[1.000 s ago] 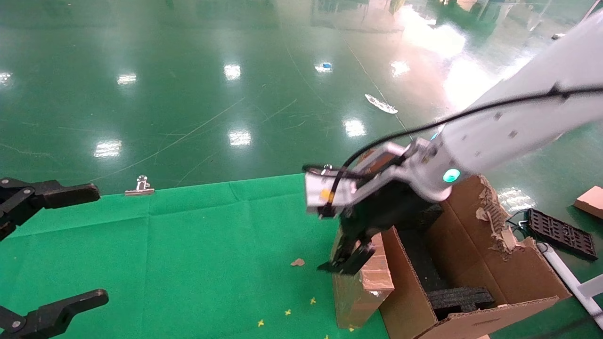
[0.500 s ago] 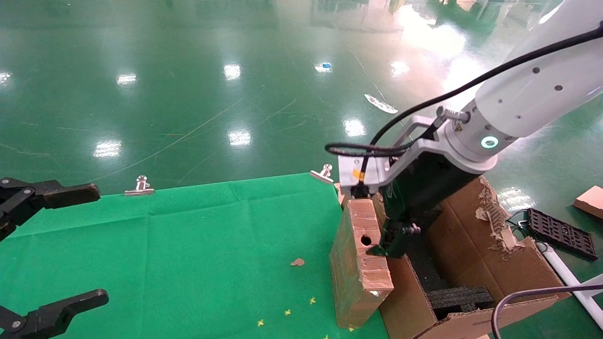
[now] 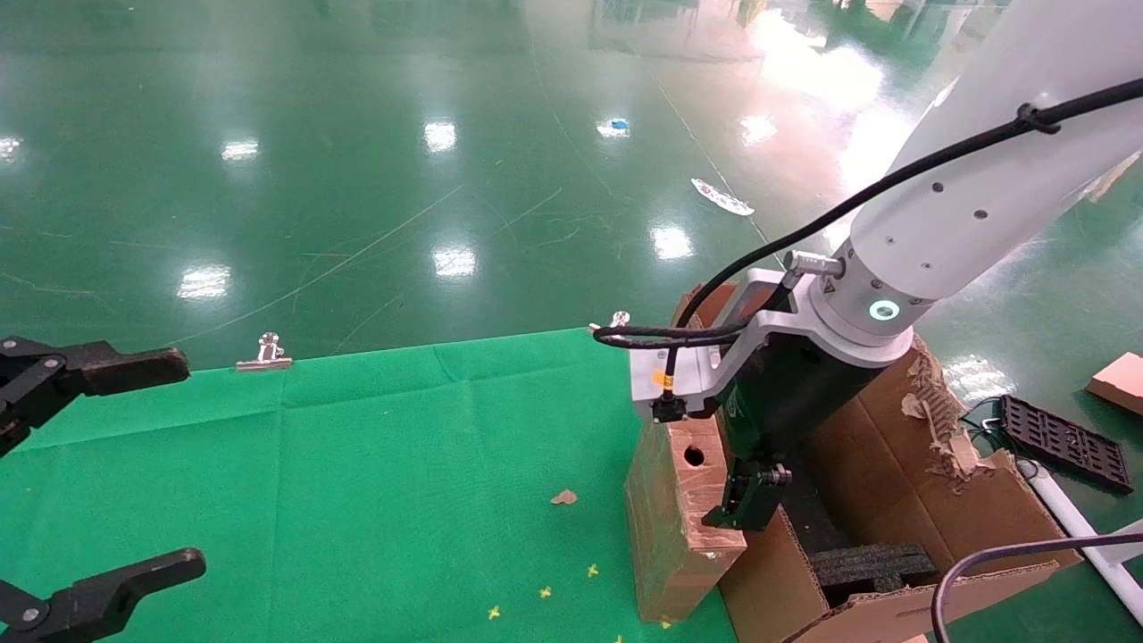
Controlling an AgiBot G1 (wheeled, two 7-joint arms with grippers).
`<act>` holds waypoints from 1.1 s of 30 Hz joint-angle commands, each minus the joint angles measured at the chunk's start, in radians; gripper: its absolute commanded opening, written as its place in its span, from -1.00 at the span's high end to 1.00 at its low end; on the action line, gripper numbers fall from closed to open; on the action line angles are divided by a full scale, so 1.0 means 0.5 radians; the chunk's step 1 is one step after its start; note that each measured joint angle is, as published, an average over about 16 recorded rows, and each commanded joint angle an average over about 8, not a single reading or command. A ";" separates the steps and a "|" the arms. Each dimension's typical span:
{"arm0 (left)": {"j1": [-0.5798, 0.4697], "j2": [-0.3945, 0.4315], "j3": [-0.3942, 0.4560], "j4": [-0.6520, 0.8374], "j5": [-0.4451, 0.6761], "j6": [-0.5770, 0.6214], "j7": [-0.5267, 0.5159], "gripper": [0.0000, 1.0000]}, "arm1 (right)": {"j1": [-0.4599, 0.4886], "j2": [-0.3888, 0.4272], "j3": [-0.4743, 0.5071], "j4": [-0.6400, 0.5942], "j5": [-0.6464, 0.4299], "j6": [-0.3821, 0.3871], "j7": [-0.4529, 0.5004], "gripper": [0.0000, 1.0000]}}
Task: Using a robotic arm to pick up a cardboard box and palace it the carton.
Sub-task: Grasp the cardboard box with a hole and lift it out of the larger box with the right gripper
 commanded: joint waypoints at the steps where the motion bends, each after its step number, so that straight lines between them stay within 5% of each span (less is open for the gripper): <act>1: 0.000 0.000 0.000 0.000 0.000 0.000 0.000 -1.00 | 0.002 -0.007 -0.019 0.001 0.011 0.011 0.002 -1.00; 14: 0.000 -0.001 0.002 0.000 -0.001 -0.001 0.001 -1.00 | 0.063 0.196 -0.049 -0.132 0.092 0.077 0.862 -1.00; 20: -0.001 -0.001 0.003 0.000 -0.002 -0.001 0.001 -1.00 | -0.073 0.265 -0.025 -0.260 0.297 0.158 0.895 -1.00; 33: -0.001 -0.002 0.005 0.000 -0.003 -0.002 0.002 -1.00 | -0.219 0.214 -0.058 -0.432 0.348 0.209 0.883 -1.00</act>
